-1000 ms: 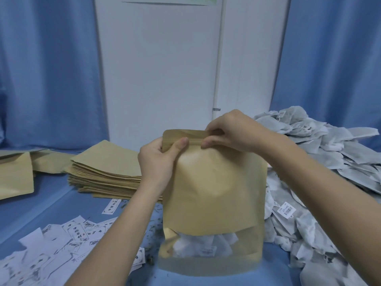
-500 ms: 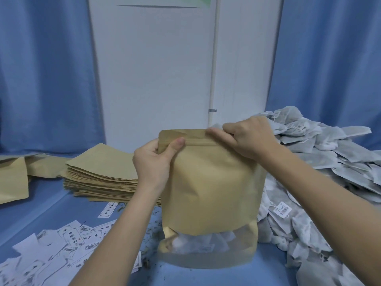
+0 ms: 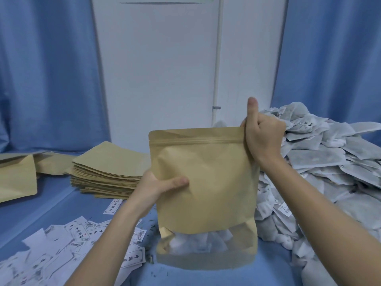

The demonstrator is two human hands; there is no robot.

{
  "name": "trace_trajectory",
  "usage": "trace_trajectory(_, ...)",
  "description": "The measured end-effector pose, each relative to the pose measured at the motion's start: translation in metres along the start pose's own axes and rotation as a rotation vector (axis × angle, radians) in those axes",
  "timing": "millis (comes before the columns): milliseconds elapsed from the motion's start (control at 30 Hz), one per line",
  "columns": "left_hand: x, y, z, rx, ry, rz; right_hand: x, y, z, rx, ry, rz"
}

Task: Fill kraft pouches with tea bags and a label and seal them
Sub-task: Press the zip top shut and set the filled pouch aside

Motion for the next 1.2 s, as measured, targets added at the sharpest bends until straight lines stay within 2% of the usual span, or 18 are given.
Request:
trace_trajectory(67, 0.009, -0.004, -0.006, 0.008, -0.016, -0.029, -0.017, -0.007, 0.010, 0.058, 0.253, 0.136)
trace_trajectory(100, 0.006, -0.004, -0.014, -0.029, -0.040, -0.006, -0.024, -0.015, 0.020, 0.165, 0.366, 0.180)
trace_trajectory(167, -0.001, -0.003, -0.028, -0.117, -0.105, 0.035, -0.037, -0.048, 0.050, 0.513, 0.525, 0.207)
trace_trajectory(267, -0.007, -0.004, -0.037, -0.203, -0.251, 0.050, -0.058, -0.116, 0.078, 0.904, 0.560, 0.231)
trace_trajectory(333, -0.005, -0.002, -0.039, -0.240, -0.297, 0.019, -0.070, -0.146, 0.084, 1.025, 0.553, 0.338)
trace_trajectory(400, -0.001, -0.003, -0.038, -0.226, -0.330, -0.083, -0.076, -0.158, 0.088, 1.022, 0.626, 0.445)
trace_trajectory(533, 0.009, -0.021, -0.036, -0.110, -0.549, -0.239, -0.067, -0.180, 0.102, 0.963, 0.862, 0.692)
trace_trajectory(633, 0.017, -0.038, -0.063, -0.181, -0.676, -0.201, -0.041, -0.200, 0.113, 0.951, 1.037, 0.833)
trace_trajectory(700, 0.018, -0.046, -0.080, -0.189, -0.818, -0.142, -0.010, -0.204, 0.130, 0.945, 1.123, 0.855)
trace_trajectory(767, 0.011, -0.050, -0.104, -0.225, -0.908, -0.053, 0.053, -0.198, 0.159, 0.982, 1.181, 0.823)
trace_trajectory(833, -0.001, -0.050, -0.126, -0.274, -0.973, 0.023, 0.150, -0.195, 0.200, 1.092, 1.269, 0.815)
trace_trajectory(900, -0.017, -0.050, -0.156, -0.357, -0.988, 0.096, 0.259, -0.204, 0.230, 1.277, 1.415, 0.845)
trace_trajectory(967, -0.030, -0.052, -0.187, -0.438, -0.974, 0.133, 0.327, -0.224, 0.253, 1.454, 1.448, 0.848)
trace_trajectory(1067, -0.036, -0.056, -0.227, -0.530, -0.879, 0.119, 0.329, -0.252, 0.287, 1.513, 1.299, 0.847)
trace_trajectory(1200, -0.016, -0.045, -0.243, -0.591, -0.805, 0.018, 0.266, -0.267, 0.328, 1.417, 1.071, 0.844)
Point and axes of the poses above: each hand's wrist, its own y-axis towards the middle knuckle, its own z-axis out of the palm, x = y × z, the point moved 10 cm from there along y, towards the middle knuckle, and after that the axes turned 14 degrees about -y, right-handed, at the moved point
